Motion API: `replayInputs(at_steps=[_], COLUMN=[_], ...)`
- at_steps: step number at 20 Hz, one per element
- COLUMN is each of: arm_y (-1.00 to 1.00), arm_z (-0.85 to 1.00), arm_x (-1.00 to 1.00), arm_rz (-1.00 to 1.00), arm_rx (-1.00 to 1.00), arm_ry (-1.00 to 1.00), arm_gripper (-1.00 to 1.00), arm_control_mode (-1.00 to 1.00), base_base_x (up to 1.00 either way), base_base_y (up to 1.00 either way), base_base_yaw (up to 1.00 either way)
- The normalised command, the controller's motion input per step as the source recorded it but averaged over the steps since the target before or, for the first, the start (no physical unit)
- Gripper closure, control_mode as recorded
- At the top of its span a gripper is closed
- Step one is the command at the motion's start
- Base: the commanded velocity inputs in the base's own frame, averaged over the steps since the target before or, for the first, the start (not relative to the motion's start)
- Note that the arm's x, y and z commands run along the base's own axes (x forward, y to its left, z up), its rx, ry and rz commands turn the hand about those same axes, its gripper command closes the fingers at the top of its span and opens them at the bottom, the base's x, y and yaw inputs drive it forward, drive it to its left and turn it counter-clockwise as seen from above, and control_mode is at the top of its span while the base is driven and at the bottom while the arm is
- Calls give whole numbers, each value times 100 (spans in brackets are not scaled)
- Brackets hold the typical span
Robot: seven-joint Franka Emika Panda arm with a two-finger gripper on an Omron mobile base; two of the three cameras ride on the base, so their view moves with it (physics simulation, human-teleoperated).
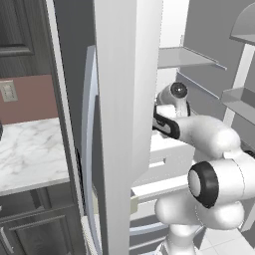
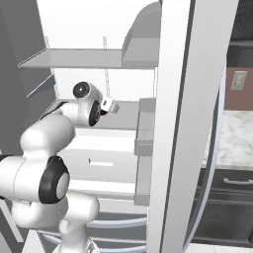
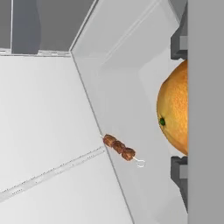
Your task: Pick the two oranges from the fridge and place them on the plate next to the blender to make a fruit smoothie.
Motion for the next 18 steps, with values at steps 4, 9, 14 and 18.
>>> replayInputs(at_steps=[4,9,14,18], arm_y=[5,1,5,1], arm_z=[74,27,0,0], arm_x=[-100,-100,-77,0], arm_rz=[0,0,1,1], arm_rx=[12,2,-6,-2], arm_ry=[23,17,1,0], arm_gripper=[100,100,100,100], arm_control_mode=[-100,-100,-100,-100], base_base_x=[0,0,0,0], base_base_y=[0,0,0,0], base_base_yaw=[0,0,0,0])
